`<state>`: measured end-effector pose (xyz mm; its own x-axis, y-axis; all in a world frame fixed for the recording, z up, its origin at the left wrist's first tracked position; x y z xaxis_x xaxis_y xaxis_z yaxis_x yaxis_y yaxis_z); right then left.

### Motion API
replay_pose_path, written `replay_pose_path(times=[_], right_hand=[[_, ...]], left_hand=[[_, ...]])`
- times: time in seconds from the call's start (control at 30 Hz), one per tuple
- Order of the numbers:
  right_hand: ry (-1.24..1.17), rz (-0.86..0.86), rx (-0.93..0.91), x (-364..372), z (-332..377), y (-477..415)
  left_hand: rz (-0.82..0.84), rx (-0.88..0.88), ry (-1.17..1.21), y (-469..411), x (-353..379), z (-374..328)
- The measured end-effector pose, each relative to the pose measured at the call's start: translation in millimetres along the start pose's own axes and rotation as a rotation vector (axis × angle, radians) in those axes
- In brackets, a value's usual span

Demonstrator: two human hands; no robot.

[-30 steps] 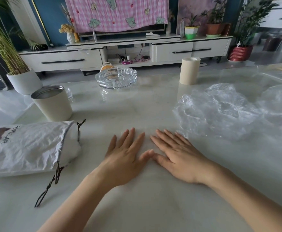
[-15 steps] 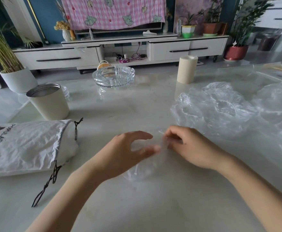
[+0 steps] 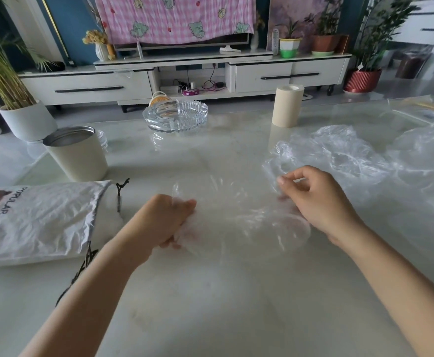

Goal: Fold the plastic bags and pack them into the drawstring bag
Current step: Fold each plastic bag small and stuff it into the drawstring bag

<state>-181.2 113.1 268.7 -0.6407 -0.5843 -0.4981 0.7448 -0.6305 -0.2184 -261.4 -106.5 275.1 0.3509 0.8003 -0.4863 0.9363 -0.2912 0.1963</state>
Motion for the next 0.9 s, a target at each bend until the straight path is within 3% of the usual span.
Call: replay_pose_path(times=[0.13,0.2,0.23,0.3,0.37,0.4,0.5,0.63,0.8,0.9], right_hand=[[0.183,-0.219,-0.34,5,3,6],[0.146,-0.137,-0.523,14,8,14],[0.124,-0.013,-0.564,22,11,19],[0.155,0.285,-0.598,42,11,30],[0.375,0.485,-0.606,58,5,35],[0.525,0.543,-0.591,61,0,34],[0.768,0.583,-0.563,63,-4,29],[0.734,0.565,-0.56,63,-3,31],[0.137,0.354,-0.488,44,4,22],[0.026,0.544,-0.383,19,11,19]], left_hand=[[-0.425,0.196,-0.574,-3,-1,5],[-0.606,0.446,-0.638,2,-1,0],[-0.589,0.595,-0.62,3,3,-3],[-0.322,0.769,-0.599,3,19,-4],[0.021,0.682,-0.641,-1,38,7],[0.114,0.611,-0.705,-5,44,16],[0.084,0.584,-0.829,-12,49,29],[0.077,0.591,-0.85,-13,48,30],[0.123,0.536,-0.884,-13,46,27],[0.048,0.547,-0.792,-11,44,24]])
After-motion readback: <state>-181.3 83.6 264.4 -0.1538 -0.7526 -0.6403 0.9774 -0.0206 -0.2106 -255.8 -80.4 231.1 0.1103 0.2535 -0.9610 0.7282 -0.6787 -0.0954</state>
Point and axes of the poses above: each hand's wrist, its own y-axis away from the middle knuckle, its own x-axis out of the palm, z = x × y, the point moved 2 cm from there along -y, towards the middle knuckle, and after that the axes turned 6 degrees about -z, right-handed, at the moved point
